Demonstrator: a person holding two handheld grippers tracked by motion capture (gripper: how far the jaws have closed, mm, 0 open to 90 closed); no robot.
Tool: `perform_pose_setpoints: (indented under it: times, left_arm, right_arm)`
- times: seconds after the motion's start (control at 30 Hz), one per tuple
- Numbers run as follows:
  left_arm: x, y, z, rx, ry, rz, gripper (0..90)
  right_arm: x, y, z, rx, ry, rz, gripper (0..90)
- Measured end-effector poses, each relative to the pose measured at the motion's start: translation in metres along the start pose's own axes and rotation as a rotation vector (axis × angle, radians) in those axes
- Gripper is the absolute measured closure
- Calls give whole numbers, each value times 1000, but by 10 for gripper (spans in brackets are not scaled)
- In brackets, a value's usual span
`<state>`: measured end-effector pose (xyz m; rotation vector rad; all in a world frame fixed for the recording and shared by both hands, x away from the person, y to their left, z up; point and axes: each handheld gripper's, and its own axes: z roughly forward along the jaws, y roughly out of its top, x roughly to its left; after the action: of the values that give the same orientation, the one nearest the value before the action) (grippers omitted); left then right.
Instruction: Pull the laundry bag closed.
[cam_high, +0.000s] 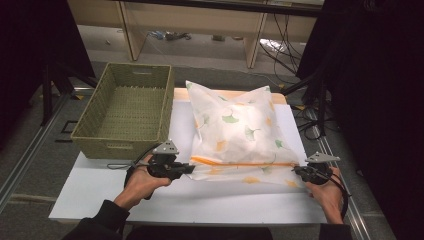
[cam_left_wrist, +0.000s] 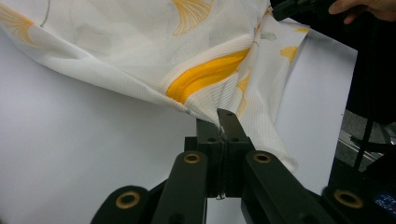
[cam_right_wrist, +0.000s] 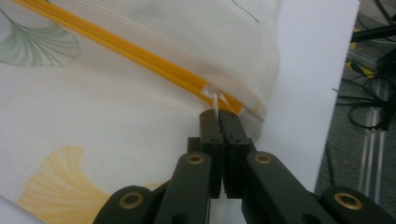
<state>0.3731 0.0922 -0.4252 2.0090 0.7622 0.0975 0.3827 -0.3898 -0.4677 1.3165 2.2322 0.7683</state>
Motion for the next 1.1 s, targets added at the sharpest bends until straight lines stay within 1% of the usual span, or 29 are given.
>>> perform_pose_setpoints:
  times: [0.07, 0.13, 0.17, 0.2, 0.23, 0.27, 0.3, 0.33, 0.37, 0.4, 0.43, 0.47, 0.5, 0.57, 0.6, 0.63, 0.67, 0.7, 0.73, 0.77, 0.8, 0.87, 0.9, 0.93, 0.97, 1.0, 1.03, 1.07, 1.1]
  left_arm:
    - [0, -1, 1, 1, -7, -9, 884]
    - [0, -1, 1, 1, -10, -8, 884]
    - [0, -1, 1, 3, -3, -6, 884]
    - [0, -1, 1, 0, -9, -6, 884]
    - [0, -1, 1, -1, 1, -12, 884]
    - [0, -1, 1, 3, 7, -17, 884]
    - [1, -1, 0, 5, 8, -18, 884]
    - [3, 0, -1, 10, 3, -7, 884]
    - [2, 0, 1, 6, 6, -23, 884]
    - [1, 0, 2, 9, 6, -19, 884]
    - [0, -1, 3, 10, 1, -18, 884]
    - [-1, -1, 3, 12, 5, -3, 883]
    - [0, -2, 3, 10, 4, -11, 883]
    - [1, -3, 2, 16, 3, -28, 882]
    - [1, -4, 3, 16, -8, -32, 880]
    - [1, -5, 3, 18, -8, -37, 878]
    - [2, -5, 3, 24, -10, -21, 875]
    - [2, -6, 4, 22, -10, -24, 869]
    - [1, -6, 4, 24, -7, -34, 854]
    - [1, -7, 4, 25, -6, -37, 835]
    - [1, -7, 4, 25, -8, -39, 803]
    - [1, -7, 4, 32, -17, -35, 740]
    - [1, -6, 3, 31, -17, -32, 726]
    - [1, -6, 3, 33, -13, -23, 707]
    - [0, -7, 3, 24, -5, -28, 670]
    - [1, -7, 2, 30, 3, -17, 622]
    - [0, -7, 2, 27, 17, -20, 577]
    - [0, -8, 2, 24, 23, -40, 546]
    - [0, -9, 1, 17, 30, -30, 516]
  right_arm:
    - [-4, -2, 0, -13, 2, -26, 900]
    - [-4, -3, -1, -10, 3, -13, 900]
    - [-4, -3, -2, 5, 9, 4, 900]
    - [-5, -4, -1, -7, 9, -18, 900]
    - [-5, -4, -1, -7, 4, -20, 900]
    - [-4, -3, -2, -2, 7, 4, 900]
    - [-6, -4, -2, 0, -9, -18, 900]
    - [-6, -4, -2, 3, -17, -19, 900]
    - [-7, -6, -3, -8, -21, 1, 900]
    - [-8, -6, -4, -7, -11, 26, 900]
    - [-9, -7, -4, -10, -16, 17, 900]
    - [-10, -8, -3, -12, -18, 8, 900]
    - [-8, -7, -4, 1, -10, 39, 900]
    - [-8, -6, -3, -15, -8, 24, 900]
    - [-7, -5, -4, -4, -8, 29, 900]
    - [-7, -5, -4, -18, -3, 32, 900]
    - [-8, -5, -3, -35, -5, 13, 900]
    - [-7, -4, -3, -40, -5, 20, 900]
    - [-7, -3, -3, -52, -1, 4, 895]
    - [-7, -1, -4, -76, 7, -2, 858]
    - [-7, 1, -5, -109, -1, -19, 811]
    - [-2, 4, -7, -128, -8, 10, 784]
    - [-3, 6, -6, -157, 1, -43, 765]
    - [0, 7, -5, -175, 29, -23, 736]
    - [2, 9, -4, -196, 25, -43, 690]
    - [4, 11, -4, -213, 17, -56, 637]
    - [8, 12, -3, -229, 24, -45, 596]
    - [10, 14, -4, -246, 20, -41, 556]
    - [12, 17, -4, -265, 7, -59, 514]
